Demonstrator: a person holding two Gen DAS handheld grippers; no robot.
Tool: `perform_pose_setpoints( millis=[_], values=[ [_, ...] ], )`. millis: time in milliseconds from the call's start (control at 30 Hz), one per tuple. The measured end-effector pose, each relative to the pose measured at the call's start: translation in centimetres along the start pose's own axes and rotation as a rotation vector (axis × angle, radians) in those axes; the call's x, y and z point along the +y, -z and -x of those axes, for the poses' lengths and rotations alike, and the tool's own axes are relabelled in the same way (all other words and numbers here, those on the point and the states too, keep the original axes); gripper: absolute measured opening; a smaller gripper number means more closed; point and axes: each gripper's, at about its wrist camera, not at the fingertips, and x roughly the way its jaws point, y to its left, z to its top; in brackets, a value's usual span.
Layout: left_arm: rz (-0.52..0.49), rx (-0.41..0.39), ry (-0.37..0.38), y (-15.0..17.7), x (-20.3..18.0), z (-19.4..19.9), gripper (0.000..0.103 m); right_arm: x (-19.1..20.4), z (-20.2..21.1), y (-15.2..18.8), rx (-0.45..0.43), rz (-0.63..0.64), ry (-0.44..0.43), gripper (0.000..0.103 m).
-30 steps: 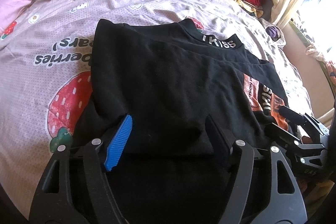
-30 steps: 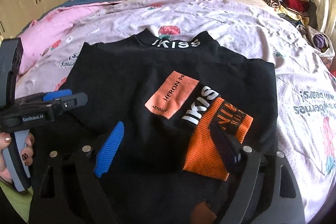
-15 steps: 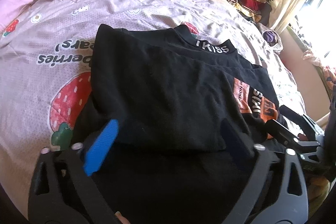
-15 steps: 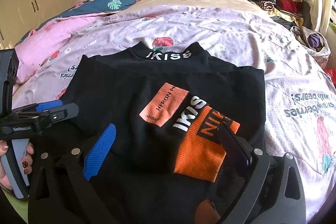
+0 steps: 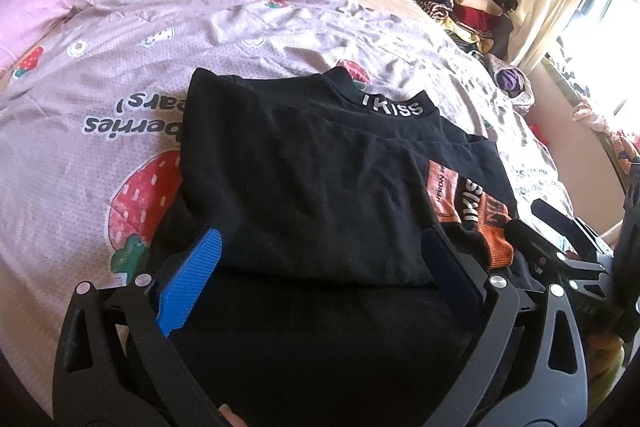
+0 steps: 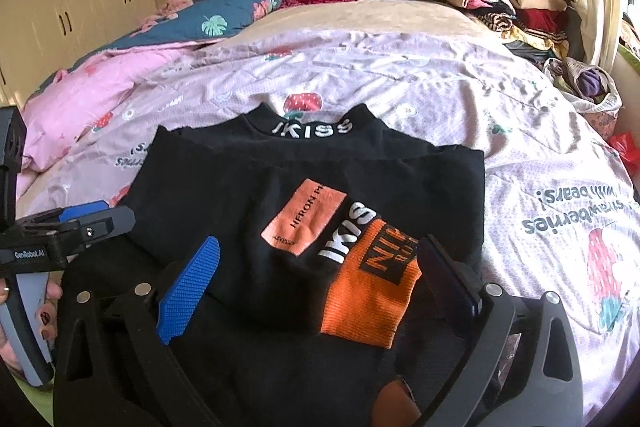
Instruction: Fold small clothes
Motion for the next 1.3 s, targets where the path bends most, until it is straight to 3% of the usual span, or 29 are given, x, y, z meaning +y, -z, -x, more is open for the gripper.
perform_pose_setpoints(
  millis=[767, 1300],
  values=[
    [-0.028, -0.092, -0.002, -0.2, -0.1, 5.4, 0.093, 1.5, 5.6, -0.8, -0.119, -0.042, 0.001, 0.098],
    [-0.042, -0.113, 0.0, 0.8, 0.3, 8.1, 0.093, 2.6, 8.7, 1.5, -0.117, -0.047, 0.023, 0.098]
  ],
)
